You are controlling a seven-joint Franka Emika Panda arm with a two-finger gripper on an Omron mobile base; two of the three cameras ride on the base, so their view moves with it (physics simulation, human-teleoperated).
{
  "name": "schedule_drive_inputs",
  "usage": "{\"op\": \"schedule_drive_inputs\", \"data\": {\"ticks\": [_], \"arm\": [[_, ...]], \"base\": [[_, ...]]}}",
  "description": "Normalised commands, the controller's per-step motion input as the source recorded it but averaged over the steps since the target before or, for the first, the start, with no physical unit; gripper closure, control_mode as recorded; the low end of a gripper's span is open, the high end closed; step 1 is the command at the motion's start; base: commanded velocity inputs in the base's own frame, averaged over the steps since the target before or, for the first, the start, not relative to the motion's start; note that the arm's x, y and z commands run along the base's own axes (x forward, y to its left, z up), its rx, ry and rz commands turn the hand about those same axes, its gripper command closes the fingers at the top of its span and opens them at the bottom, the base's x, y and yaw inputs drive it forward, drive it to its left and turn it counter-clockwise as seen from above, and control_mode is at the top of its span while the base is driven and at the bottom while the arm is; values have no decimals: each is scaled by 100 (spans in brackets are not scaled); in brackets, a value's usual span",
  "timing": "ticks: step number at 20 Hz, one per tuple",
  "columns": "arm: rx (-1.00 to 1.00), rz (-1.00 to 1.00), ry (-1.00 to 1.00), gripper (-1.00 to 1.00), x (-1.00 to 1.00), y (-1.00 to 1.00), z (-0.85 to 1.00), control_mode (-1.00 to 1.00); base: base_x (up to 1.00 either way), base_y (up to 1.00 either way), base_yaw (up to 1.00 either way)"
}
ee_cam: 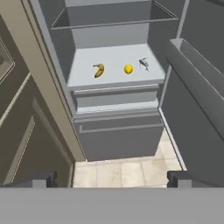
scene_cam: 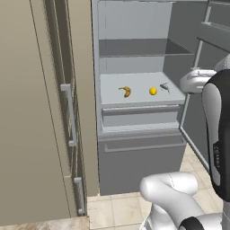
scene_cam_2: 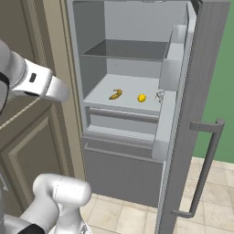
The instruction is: Open the fridge, remove the banana, lemon, and fish, and place them on any counter.
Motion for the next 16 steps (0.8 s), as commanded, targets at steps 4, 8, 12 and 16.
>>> {"op": "schedule_drive_inputs", "data": {"ticks": [4, 8, 12, 16], "arm": [[0, -1, -3, -100, 0, -4, -3, -100], [0, 0, -7, -100, 0, -2, -6, -100], [0, 3, -3, -100, 0, 0, -8, -100], [0, 4, 0, -100, 1, 0, -7, -100]], "base": [[0, 0, 0], [0, 0, 0], [0, 0, 0], [0, 0, 0]]}}
